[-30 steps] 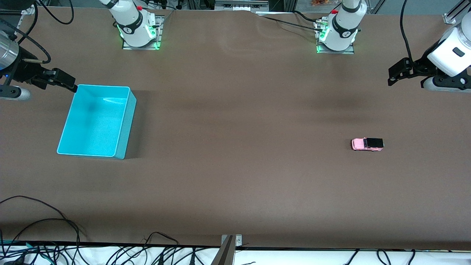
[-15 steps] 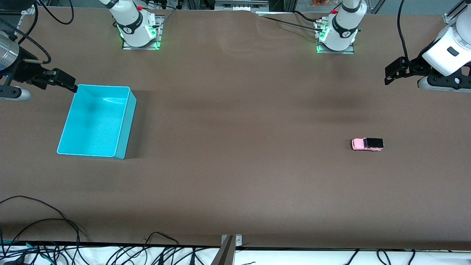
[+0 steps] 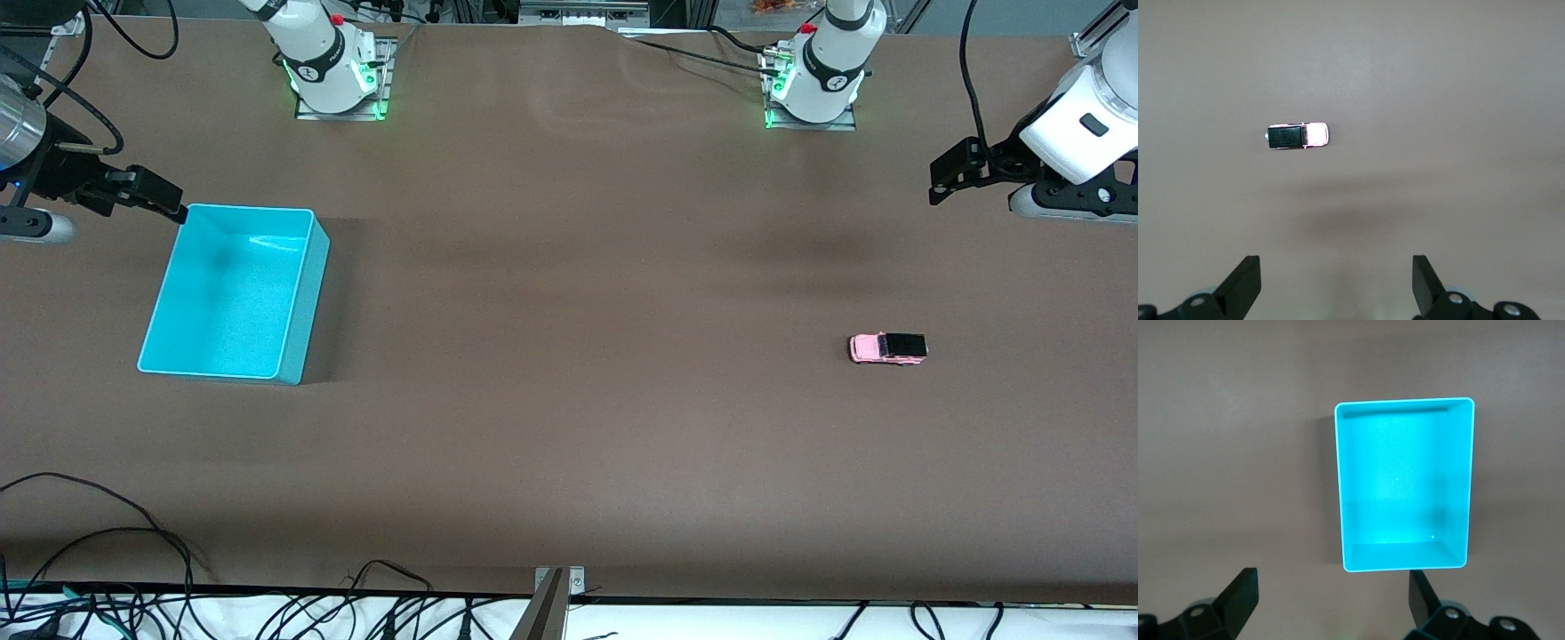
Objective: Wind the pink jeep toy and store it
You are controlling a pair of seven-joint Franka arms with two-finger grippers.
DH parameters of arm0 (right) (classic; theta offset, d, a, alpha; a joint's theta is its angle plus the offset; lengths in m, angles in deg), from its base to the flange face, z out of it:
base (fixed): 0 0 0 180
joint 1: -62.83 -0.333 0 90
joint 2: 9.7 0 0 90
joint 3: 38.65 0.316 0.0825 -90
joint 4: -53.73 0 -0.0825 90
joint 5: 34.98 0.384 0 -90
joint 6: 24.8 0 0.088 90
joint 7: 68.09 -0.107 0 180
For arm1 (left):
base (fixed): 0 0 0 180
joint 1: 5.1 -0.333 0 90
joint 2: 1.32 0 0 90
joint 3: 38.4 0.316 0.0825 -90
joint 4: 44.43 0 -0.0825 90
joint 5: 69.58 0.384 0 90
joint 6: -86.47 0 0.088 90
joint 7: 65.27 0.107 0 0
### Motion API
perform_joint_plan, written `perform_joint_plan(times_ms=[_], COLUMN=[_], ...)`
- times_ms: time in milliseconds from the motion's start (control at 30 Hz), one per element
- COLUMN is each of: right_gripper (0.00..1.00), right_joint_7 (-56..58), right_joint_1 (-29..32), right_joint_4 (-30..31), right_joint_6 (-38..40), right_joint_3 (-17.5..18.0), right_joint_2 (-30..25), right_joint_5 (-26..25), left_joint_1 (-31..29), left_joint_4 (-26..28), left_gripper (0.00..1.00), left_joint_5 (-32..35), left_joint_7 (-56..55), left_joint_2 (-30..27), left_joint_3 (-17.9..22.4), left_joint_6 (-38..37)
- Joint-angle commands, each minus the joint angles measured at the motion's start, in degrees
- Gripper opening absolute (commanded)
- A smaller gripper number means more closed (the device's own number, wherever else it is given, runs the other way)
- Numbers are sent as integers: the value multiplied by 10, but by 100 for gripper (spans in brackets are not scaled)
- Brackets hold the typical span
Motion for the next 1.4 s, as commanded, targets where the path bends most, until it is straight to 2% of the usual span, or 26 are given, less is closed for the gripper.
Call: perform_joint_plan(times_ms=[0, 400, 600, 733, 1367], right_gripper=[100, 100, 100, 100, 100], right_joint_7=[-1, -1, -1, 0, 2], right_joint_1=[2, 2, 2, 2, 3], right_joint_4=[3, 3, 3, 3, 3], right_joint_6=[0, 2, 3, 3, 4], right_joint_3=[0, 0, -1, -1, -1], right_joint_2=[-4, -3, -3, -3, -3], right_joint_5=[5, 6, 6, 6, 6], left_joint_1=[-1, -4, -4, -7, -8], left_joint_4=[-8, 6, 45, 49, 46], left_gripper=[100, 100, 100, 100, 100], left_joint_5=[-11, -14, -9, -8, 10], left_joint_7=[4, 7, 8, 13, 172], left_joint_2=[5, -8, -9, -13, -43], left_joint_3=[2, 3, 3, 5, 7], left_joint_6=[-12, -10, -10, -7, 29])
